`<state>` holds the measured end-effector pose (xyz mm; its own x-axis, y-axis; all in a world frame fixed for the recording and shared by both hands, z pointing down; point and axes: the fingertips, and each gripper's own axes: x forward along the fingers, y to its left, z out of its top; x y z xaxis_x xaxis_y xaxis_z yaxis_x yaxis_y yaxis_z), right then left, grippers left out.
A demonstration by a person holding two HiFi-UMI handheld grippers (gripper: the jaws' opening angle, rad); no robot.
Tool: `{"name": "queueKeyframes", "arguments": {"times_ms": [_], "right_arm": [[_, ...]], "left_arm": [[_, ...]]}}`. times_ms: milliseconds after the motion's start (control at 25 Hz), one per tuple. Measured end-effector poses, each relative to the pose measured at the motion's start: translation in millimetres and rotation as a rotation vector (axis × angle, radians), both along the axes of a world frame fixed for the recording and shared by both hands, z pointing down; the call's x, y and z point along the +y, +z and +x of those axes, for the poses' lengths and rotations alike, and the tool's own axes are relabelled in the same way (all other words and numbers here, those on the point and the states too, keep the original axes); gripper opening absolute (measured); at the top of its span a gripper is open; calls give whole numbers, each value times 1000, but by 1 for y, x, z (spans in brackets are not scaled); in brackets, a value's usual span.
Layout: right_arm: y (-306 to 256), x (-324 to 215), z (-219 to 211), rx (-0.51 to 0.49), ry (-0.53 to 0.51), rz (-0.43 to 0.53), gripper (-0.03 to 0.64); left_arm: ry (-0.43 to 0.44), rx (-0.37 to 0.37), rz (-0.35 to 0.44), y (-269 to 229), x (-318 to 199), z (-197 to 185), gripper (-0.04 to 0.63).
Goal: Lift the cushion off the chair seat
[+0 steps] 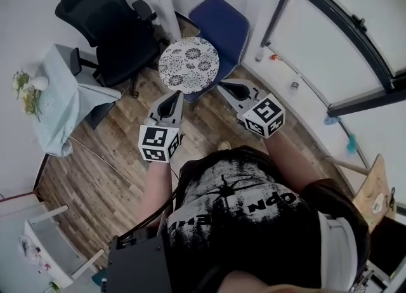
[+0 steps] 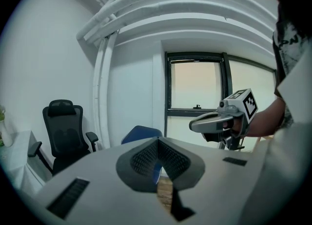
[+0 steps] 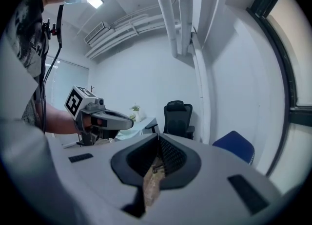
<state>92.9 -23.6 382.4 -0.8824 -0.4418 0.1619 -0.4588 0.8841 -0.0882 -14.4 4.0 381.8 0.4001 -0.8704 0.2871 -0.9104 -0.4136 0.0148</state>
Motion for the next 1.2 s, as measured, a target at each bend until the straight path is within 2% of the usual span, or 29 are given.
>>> {"name": "queueKeyframes", "arguments": {"times_ms": [640,880,1200], "right_arm": [[16,-51,-14,13,18,-21,18],[20,-84,-34,15,86,-21,18],[22,-139,-72,12,231,-19,18]], "left_arm": [[6,13,-34,17,-54,-17,12],[76,18,-37,23,-93,-37,12],[210,6,-46,23,-160,-81,12]]}}
